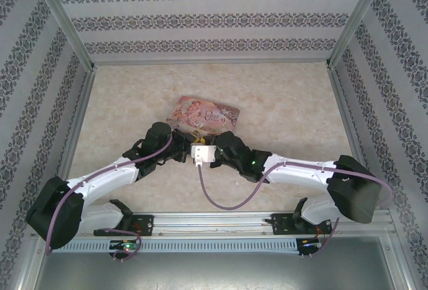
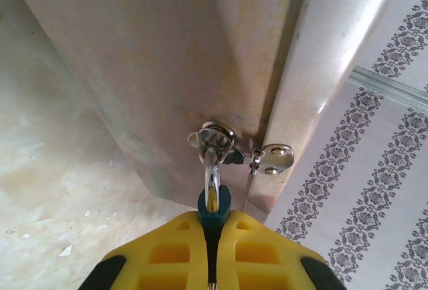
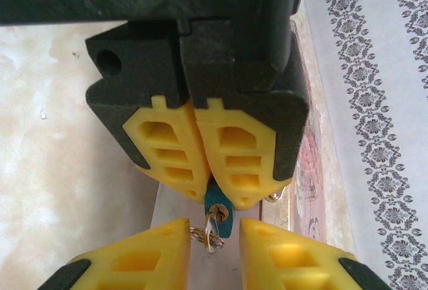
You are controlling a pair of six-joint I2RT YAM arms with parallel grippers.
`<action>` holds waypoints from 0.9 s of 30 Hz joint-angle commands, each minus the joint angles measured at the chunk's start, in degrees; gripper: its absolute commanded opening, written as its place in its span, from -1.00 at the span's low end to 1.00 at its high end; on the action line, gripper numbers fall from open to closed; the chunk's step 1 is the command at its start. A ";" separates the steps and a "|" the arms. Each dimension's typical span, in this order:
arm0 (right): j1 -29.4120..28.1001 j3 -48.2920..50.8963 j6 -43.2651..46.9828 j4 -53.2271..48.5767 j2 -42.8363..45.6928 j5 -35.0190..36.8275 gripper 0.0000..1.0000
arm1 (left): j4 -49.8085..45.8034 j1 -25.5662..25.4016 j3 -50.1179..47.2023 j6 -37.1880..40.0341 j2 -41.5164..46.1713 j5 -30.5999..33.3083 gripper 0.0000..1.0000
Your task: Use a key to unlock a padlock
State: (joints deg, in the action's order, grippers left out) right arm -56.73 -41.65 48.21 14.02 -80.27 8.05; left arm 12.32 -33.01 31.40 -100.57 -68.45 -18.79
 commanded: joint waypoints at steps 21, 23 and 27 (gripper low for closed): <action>0.40 -0.80 -3.18 3.97 -2.70 0.14 -0.75 | 2.02 -1.44 1.99 -0.81 0.90 1.65 -1.00; 0.39 -0.82 -3.78 4.08 -2.83 0.12 -0.79 | 2.34 -1.53 1.99 -0.85 0.72 1.64 -1.00; 0.39 -0.80 -5.19 4.34 -2.88 0.13 -0.85 | 2.93 -1.61 1.83 -0.94 0.41 1.55 -1.00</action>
State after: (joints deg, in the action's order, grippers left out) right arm -56.73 -41.65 45.25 16.67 -82.21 8.08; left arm 12.34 -33.06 31.40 -100.60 -68.42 -16.80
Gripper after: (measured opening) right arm 0.078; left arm 0.074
